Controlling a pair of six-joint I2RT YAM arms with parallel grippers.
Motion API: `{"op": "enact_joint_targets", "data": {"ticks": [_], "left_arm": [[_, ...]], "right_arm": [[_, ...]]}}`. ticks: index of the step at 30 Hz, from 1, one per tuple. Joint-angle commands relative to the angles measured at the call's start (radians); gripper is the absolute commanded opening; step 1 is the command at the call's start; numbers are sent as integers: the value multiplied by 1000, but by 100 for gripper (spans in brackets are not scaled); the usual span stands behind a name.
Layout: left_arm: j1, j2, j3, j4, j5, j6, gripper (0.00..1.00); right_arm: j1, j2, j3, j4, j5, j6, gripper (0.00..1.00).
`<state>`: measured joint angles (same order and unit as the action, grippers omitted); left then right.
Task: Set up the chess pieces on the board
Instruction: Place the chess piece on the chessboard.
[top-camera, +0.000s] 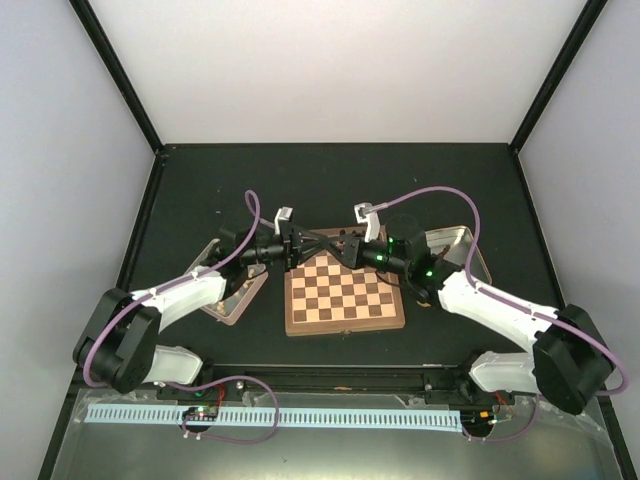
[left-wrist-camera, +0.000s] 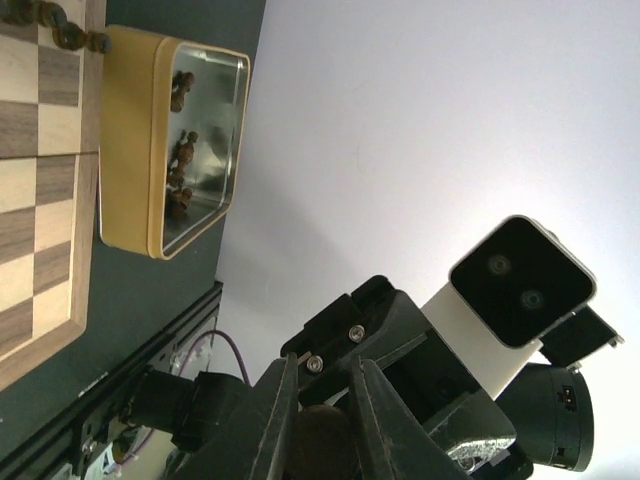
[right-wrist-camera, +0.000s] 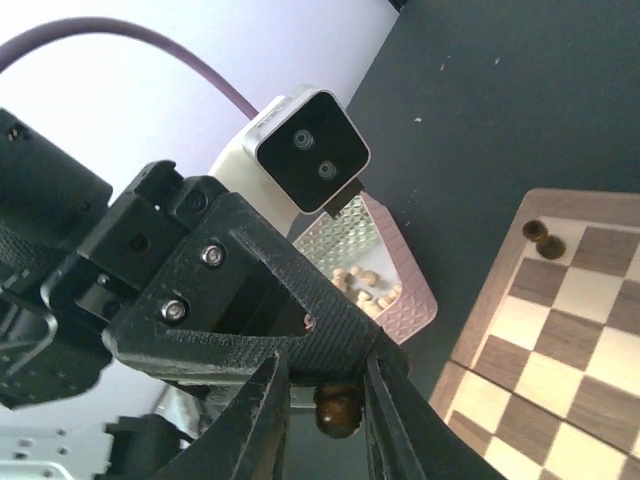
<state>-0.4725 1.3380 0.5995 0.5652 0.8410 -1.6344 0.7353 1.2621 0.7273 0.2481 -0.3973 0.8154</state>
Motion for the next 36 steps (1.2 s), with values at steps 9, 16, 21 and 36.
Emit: {"op": "enact_joint_targets", "data": {"ticks": [9,16,21,36], "left_arm": [[-14,-12,14,28,87,-123,6],[-15,-18,17,13,88,-125,5],[-15,-40,43,-85,65,-25,17],[69,-266,323,-1104,-618,957,69]], "right_arm": [[38,-55,58,-177,62,-399,26],[39,-53,71,-189,86,-434,9],[39,-57,90,-218,92,-392,2],[51,203,419,-1017,257,-375,1]]}}
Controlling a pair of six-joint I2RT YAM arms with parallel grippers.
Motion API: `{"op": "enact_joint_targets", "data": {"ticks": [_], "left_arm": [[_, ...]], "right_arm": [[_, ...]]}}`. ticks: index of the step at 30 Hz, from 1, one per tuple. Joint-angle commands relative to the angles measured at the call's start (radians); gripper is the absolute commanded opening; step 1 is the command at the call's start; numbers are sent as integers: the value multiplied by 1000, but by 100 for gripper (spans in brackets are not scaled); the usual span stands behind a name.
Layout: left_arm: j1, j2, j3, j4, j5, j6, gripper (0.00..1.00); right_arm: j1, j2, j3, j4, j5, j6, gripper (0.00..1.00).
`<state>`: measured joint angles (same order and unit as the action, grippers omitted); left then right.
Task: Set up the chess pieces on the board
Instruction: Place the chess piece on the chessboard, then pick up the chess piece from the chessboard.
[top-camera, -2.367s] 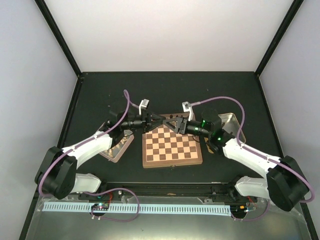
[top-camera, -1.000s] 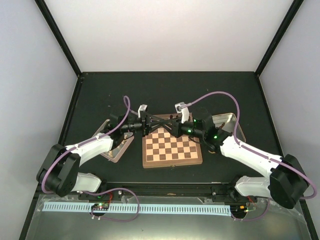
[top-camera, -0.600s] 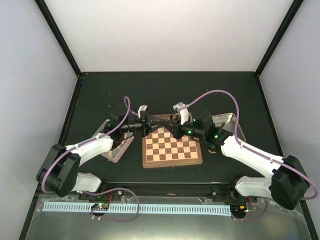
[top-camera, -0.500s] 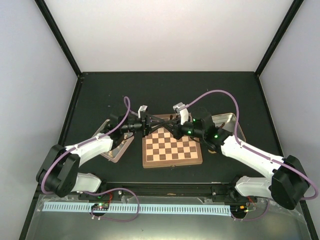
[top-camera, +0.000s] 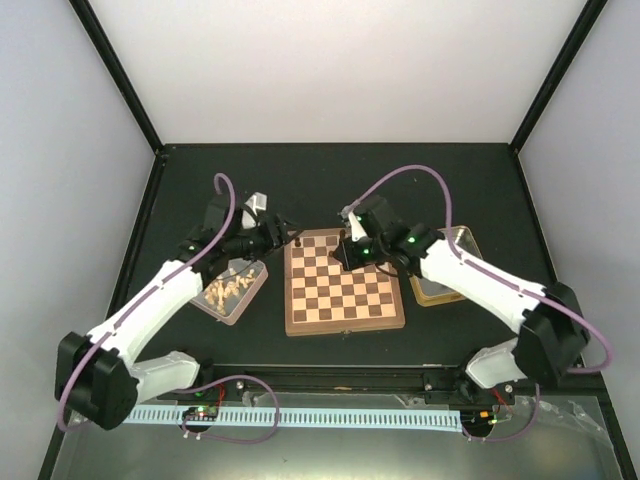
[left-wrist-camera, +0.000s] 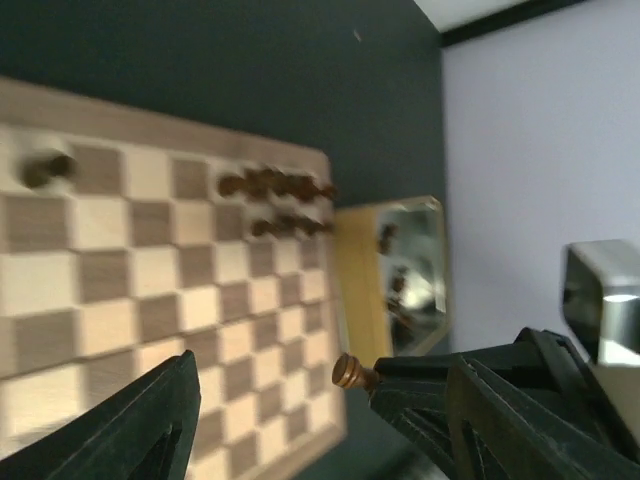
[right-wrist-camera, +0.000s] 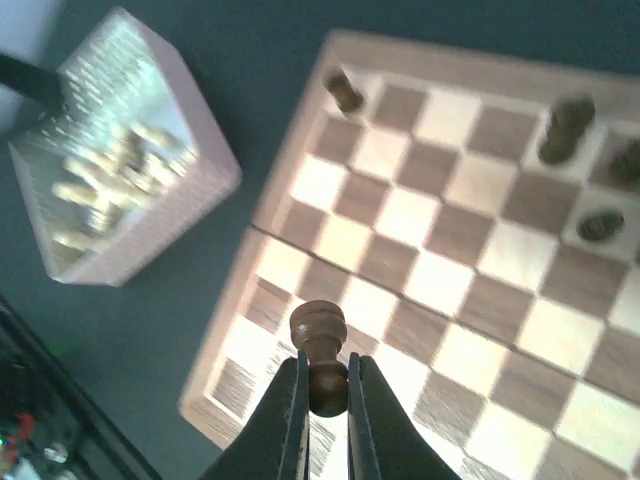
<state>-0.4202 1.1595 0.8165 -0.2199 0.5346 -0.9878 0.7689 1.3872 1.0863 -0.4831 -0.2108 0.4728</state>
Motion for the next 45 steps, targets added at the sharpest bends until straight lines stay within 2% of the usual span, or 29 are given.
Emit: {"op": "enact_joint_targets", "data": {"ticks": [1,6,12,20,25,30,40,45], "left_arm": [[19,-113,124,-349,-367,341,69],[26,-249,162,-358,-551,478,75],[29,-286,215,-397,-614,597,77],[31,-286,220,-381,-642,644,77],[31,-287,206,-387,-721,646,76],[31,-289,186,-371,-740,645,76],[32,-288,168,-361,-739,646,76],[32,-290,158,-356,-737,643,76]], "right_arm": [[25,98,81,-319,89,-44,1],[59,220,178,-480,183,-94,2],[83,345,286,-579,251,-139,2],[89,458,371,-630,292,-171,7],[92,499,400,-631,288,-176,13],[94,505,398,-606,273,-169,23],[97,504,349,-550,249,-146,25],[97,500,326,-536,278,-126,30]]}}
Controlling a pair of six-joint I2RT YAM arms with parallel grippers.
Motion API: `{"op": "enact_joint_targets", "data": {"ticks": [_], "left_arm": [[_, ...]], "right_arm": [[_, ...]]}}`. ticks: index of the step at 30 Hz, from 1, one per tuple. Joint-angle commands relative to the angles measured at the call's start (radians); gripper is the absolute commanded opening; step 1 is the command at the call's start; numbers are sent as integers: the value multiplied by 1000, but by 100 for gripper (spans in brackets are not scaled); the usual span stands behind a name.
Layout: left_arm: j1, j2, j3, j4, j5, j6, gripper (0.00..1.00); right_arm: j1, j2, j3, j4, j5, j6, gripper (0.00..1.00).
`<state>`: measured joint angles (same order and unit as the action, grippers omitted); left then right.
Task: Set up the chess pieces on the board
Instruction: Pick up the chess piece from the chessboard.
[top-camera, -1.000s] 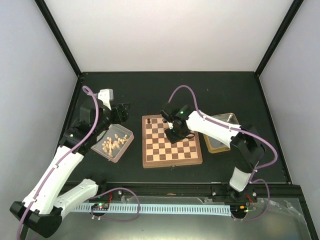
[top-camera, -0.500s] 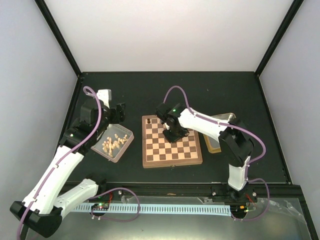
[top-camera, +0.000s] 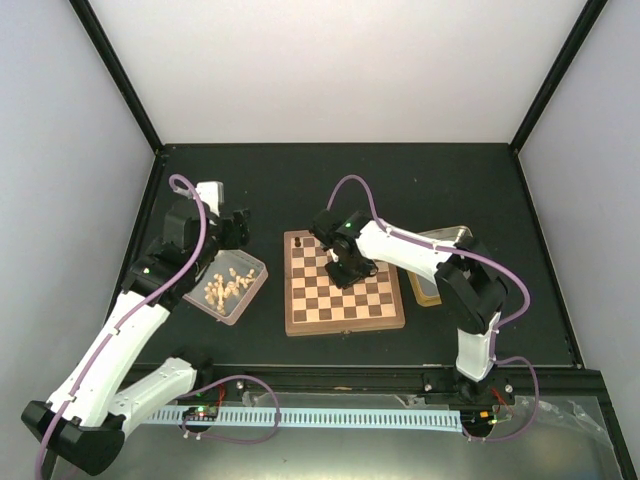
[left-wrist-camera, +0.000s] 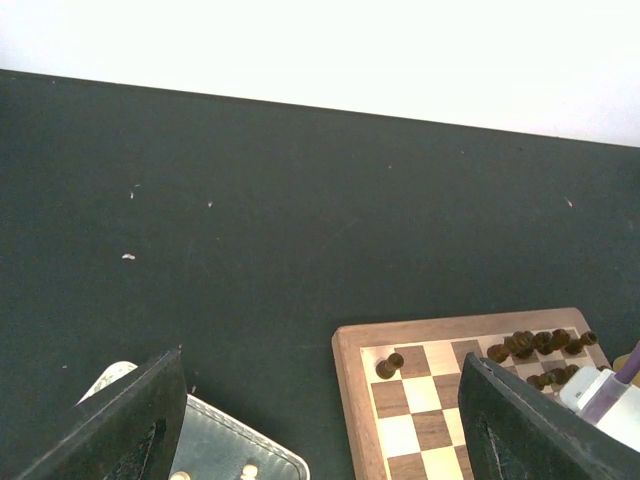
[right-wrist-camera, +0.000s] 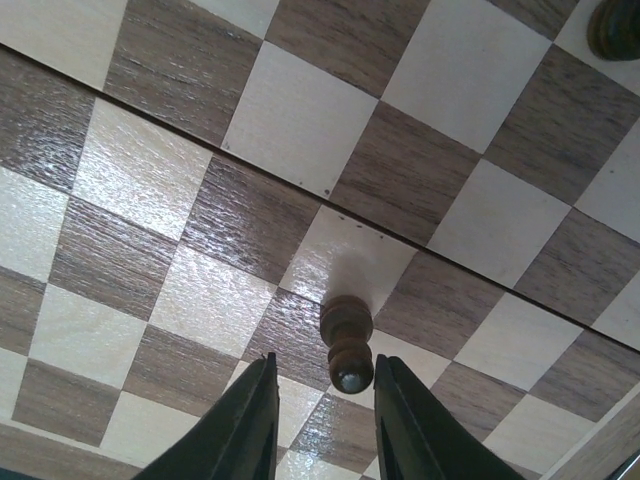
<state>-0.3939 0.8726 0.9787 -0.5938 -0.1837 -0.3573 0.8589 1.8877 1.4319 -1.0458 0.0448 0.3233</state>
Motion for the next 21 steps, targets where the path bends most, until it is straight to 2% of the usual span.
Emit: {"op": "enact_joint_targets", "data": {"ticks": [1,5,11,21], "left_arm": [[6,-3,-5,18,-19,12,76],[6,-3,-6,22,-17,12,76],[7,-4,-8,21,-15,6,76],[7,0,-7,26,7,-9,76]], "right_arm": [[7,-1,-24,31,28,27,30],[7,3,-34,51,25,33,30],[7,0,-31,80,50,56,12],[-20,50,119,87,120,67,9]]}}
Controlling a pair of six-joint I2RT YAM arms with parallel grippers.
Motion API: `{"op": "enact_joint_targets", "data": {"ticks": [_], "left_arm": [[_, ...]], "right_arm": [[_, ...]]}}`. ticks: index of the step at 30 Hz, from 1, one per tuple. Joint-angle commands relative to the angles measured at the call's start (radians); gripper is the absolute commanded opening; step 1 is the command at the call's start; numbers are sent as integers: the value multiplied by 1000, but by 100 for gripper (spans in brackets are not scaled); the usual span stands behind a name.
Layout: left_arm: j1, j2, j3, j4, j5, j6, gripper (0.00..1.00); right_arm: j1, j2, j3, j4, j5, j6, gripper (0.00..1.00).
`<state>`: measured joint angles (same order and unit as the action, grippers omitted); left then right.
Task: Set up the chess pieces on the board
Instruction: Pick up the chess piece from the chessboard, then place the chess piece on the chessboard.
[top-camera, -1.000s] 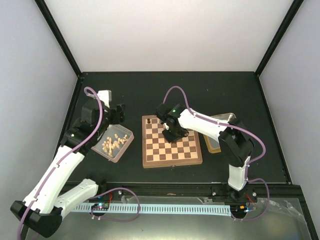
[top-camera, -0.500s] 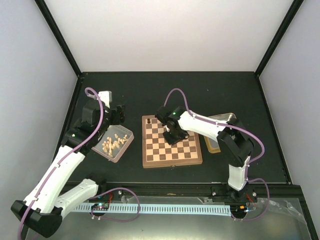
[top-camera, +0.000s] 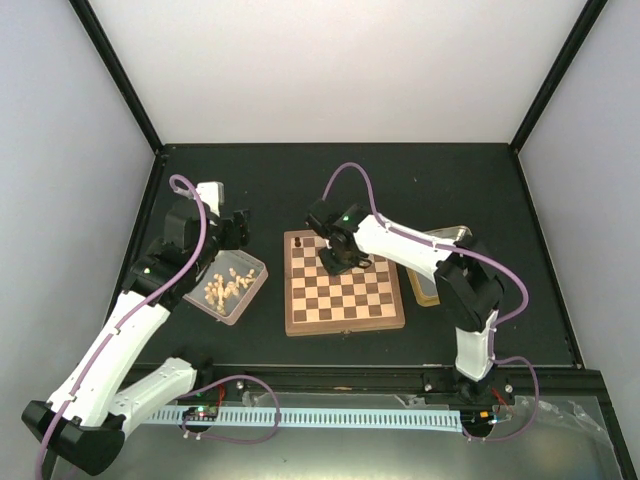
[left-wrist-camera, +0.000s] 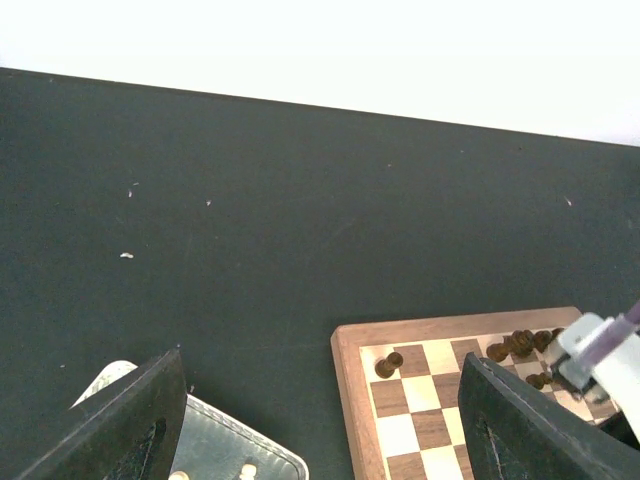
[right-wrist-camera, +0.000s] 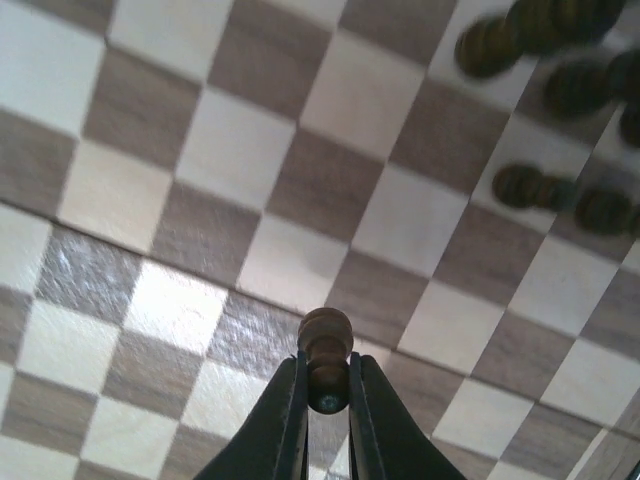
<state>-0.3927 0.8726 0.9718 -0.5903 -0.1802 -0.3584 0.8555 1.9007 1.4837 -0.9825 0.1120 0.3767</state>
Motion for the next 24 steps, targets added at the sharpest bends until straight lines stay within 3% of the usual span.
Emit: {"op": "enact_joint_targets", "data": {"ticks": [1,24], "left_arm": [[6,0,-1,21,6,-9,76],[8,6,-13,38,24,-11,76]], "right_arm": [[-23,47,76,30,55,13,9],[-92,207,215,22,131,24,13]]}}
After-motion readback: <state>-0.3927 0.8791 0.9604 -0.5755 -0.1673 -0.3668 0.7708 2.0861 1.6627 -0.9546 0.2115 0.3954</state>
